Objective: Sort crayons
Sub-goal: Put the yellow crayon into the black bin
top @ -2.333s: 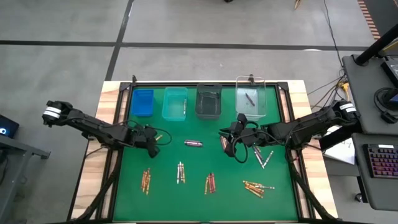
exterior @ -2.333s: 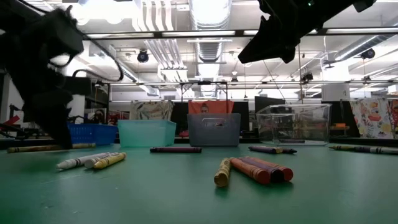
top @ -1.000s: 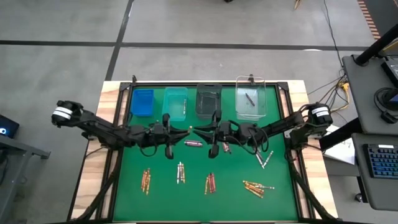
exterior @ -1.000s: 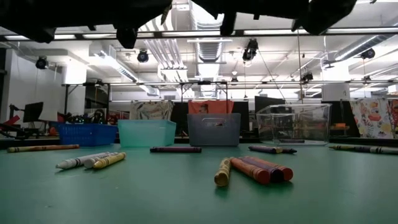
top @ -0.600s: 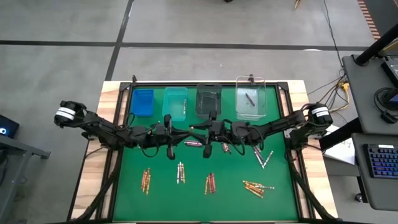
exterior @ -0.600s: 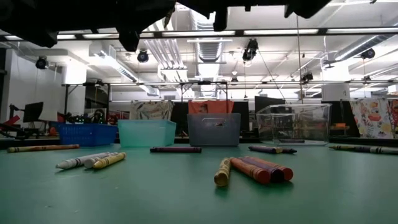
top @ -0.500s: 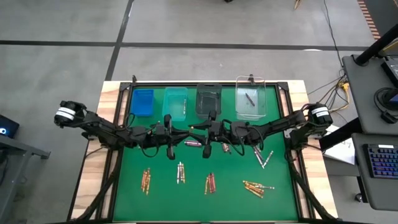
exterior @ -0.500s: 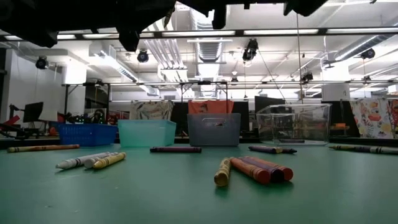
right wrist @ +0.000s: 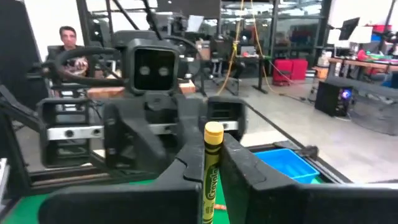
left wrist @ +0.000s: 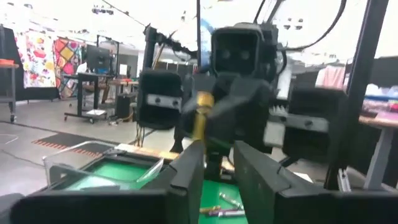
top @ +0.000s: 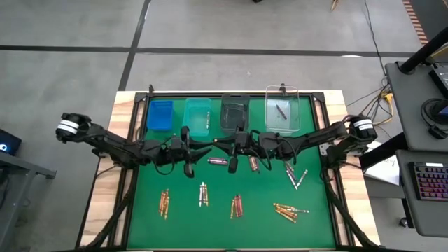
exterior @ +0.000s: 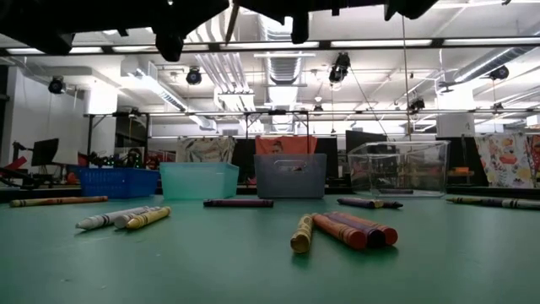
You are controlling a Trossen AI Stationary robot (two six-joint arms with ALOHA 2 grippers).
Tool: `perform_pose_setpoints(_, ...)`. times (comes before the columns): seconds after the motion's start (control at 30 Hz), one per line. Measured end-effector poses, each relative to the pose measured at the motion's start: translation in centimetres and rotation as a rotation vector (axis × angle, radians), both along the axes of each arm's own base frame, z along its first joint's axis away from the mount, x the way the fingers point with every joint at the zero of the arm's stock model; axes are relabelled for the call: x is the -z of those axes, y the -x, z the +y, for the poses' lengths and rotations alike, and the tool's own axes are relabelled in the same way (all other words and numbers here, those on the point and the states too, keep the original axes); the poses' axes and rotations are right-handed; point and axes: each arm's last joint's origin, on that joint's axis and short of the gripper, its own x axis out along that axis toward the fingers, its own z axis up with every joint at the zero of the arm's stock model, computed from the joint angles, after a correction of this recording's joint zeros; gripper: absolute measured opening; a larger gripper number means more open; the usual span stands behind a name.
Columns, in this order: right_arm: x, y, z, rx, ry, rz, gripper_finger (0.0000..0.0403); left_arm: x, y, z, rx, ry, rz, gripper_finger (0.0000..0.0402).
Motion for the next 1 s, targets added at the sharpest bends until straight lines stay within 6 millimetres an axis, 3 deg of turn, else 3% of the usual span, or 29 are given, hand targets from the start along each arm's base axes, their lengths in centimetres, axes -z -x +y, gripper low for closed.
perform_pose_setpoints(0.2, -0.9, -0.4, -3.4, 0.118, -0.018, 0.204, 0.0015, -0.4, 1.1, 0.7, -0.124, -0.011, 0.094, 0.0105)
perform_pose_setpoints(0.37, -1.1, -0.6, -9.1, 0.337, -0.075, 0.518, 0.0014, -1.2, 2.6, 1.2, -0.211, -0.009, 0.145, 0.0109)
perform_pose_setpoints(0.53, 1.3, -0.5, -14.5, 0.460, -0.093, 0.737, 0.0014, -1.9, 3.9, 1.5, -0.213, -0.012, 0.157, 0.0109)
perform_pose_setpoints(0.73, 5.2, -0.4, -19.4, 0.467, -0.180, 0.837, 0.0013, -2.5, 5.3, 1.8, -0.214, -0.020, 0.179, 0.0110)
perform_pose_setpoints(1.0, 7.9, -0.8, -21.5, 0.488, -0.220, 0.892, 0.0026, -2.4, 6.5, 2.3, -0.283, -0.059, 0.246, 0.0110)
